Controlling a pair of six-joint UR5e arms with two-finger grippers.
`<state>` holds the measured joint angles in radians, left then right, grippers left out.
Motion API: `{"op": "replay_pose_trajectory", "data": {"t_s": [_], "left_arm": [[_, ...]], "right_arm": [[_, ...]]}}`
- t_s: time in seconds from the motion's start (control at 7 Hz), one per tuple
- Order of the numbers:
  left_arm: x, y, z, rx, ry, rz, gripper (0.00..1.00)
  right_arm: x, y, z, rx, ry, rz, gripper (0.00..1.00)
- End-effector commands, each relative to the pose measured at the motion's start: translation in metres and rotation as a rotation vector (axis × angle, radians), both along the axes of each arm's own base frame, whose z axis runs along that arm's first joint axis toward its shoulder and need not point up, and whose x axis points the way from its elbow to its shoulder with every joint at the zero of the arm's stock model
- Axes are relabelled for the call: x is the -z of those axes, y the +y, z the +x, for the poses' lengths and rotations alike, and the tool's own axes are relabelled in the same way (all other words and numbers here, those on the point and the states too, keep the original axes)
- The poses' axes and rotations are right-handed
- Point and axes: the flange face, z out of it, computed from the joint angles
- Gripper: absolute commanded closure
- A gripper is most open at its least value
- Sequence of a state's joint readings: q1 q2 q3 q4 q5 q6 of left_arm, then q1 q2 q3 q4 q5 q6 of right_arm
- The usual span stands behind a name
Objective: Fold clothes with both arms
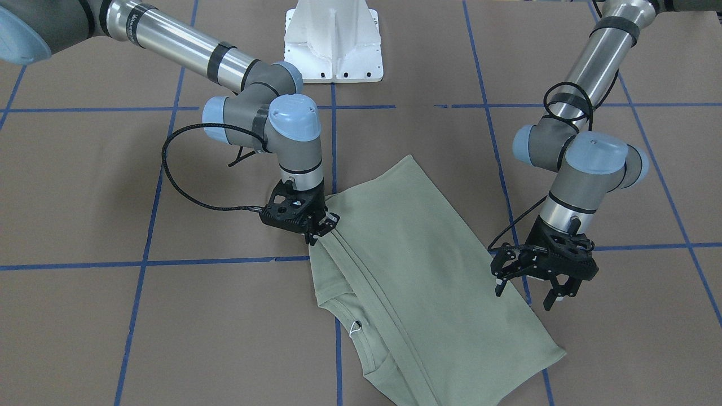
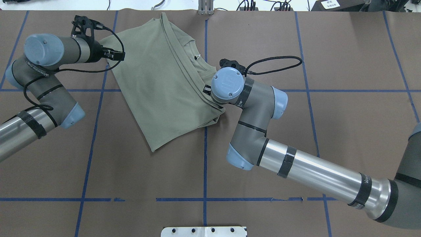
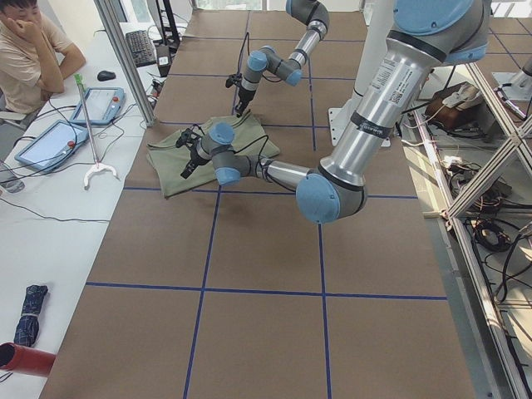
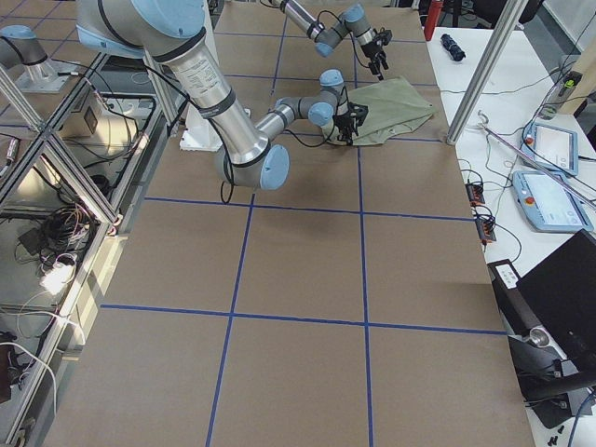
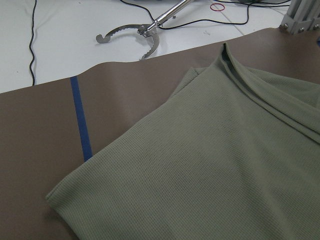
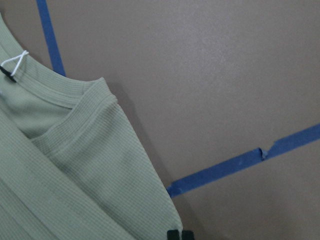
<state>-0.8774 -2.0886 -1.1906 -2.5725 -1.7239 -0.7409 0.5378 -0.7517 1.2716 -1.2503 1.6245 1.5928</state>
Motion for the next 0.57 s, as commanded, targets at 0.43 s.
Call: {"op": "replay_pose_trajectory", "data": {"t_s": [0.43], "left_arm": [[0.003, 0.002, 0.002, -0.004, 0.006, 0.003, 0.0]], "right_arm": [[0.017, 0.123, 0.099, 0.029, 0.01, 0.042, 1.0]]}}
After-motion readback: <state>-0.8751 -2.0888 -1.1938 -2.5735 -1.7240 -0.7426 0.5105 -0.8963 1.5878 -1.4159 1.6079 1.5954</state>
